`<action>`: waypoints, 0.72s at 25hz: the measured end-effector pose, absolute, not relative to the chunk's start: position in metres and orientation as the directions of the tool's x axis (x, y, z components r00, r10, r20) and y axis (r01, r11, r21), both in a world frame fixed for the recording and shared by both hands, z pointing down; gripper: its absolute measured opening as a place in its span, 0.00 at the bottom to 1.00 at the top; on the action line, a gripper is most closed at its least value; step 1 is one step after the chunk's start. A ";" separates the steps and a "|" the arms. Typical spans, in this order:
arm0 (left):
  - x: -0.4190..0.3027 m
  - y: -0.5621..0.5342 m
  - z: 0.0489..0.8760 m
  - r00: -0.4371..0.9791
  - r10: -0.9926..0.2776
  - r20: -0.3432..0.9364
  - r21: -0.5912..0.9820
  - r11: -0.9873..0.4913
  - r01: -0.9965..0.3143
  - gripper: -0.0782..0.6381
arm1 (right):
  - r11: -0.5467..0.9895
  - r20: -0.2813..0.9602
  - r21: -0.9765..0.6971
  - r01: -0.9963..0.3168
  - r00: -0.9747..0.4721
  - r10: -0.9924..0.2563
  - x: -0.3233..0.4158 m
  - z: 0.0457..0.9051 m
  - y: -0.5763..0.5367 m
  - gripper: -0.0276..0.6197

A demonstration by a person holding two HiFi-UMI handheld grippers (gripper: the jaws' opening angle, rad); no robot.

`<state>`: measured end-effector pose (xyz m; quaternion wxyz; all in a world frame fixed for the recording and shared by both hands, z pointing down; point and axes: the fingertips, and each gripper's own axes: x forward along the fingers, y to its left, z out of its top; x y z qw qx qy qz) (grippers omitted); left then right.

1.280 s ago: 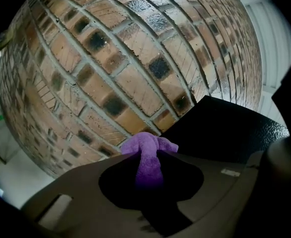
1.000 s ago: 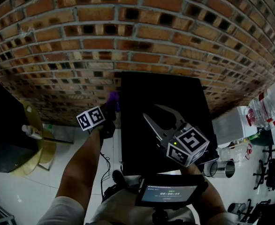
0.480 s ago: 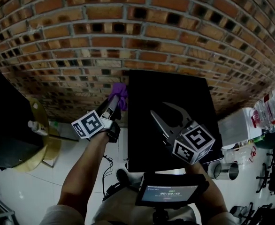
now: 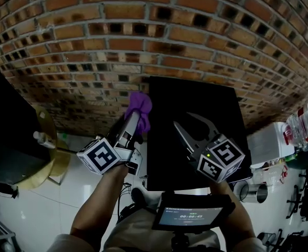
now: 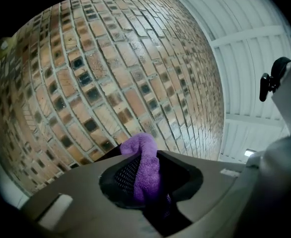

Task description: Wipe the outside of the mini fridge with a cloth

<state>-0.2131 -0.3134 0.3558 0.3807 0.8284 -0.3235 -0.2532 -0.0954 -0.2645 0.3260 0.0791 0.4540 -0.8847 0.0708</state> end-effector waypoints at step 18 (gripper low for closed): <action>-0.203 -0.310 0.420 0.682 -0.730 -0.049 0.805 -0.432 -0.405 0.23 | 0.577 0.205 -0.056 -0.815 -0.574 -0.793 -0.095 0.326 -0.265 0.26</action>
